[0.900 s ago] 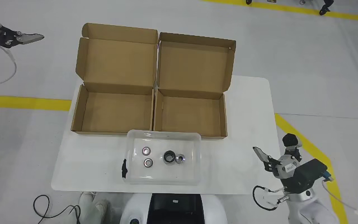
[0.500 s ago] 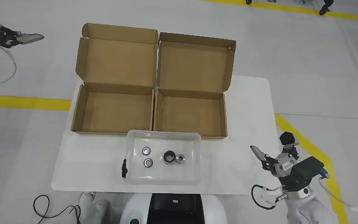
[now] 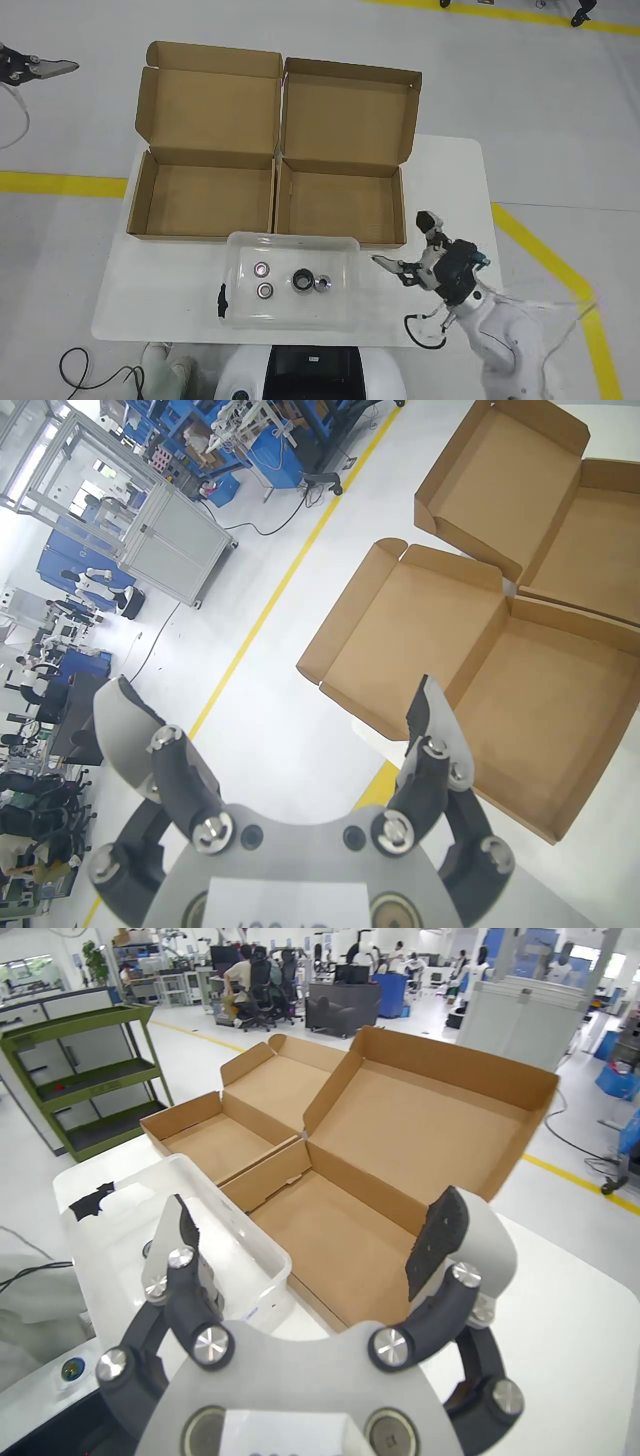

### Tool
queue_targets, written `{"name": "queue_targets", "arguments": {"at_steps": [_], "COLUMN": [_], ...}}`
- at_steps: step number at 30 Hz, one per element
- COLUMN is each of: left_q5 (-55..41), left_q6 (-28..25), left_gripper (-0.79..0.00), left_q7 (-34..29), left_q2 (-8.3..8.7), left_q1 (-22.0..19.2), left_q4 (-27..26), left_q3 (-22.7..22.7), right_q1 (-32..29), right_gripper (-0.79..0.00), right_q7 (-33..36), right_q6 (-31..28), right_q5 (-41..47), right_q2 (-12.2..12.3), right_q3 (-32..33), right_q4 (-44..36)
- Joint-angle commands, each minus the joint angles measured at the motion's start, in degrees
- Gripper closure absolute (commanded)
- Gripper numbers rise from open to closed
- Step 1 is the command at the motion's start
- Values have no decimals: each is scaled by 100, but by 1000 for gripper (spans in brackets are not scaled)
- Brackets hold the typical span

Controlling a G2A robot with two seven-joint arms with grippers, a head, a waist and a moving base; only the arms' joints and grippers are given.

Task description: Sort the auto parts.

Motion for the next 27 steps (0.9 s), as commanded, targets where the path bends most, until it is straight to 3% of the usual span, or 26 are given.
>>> {"name": "queue_targets", "arguments": {"at_steps": [1,10,27], "left_q5": [0,0,0], "left_q6": [0,0,0], "left_gripper": [-785,-785,-785], "left_q7": [0,0,0], "left_q2": [0,0,0], "left_q1": [0,0,0], "left_q4": [0,0,0], "left_q3": [0,0,0], "right_q1": [241,1097,1128], "right_gripper": [-785,-785,-785], "right_q7": [267,1125,1157], "right_q6": [-124,-681,-699], "right_q5": [-35,196,203], "right_q2": [7,11,12], "right_q3": [-263,-1345,-1376], "right_q4": [128,802,818]}}
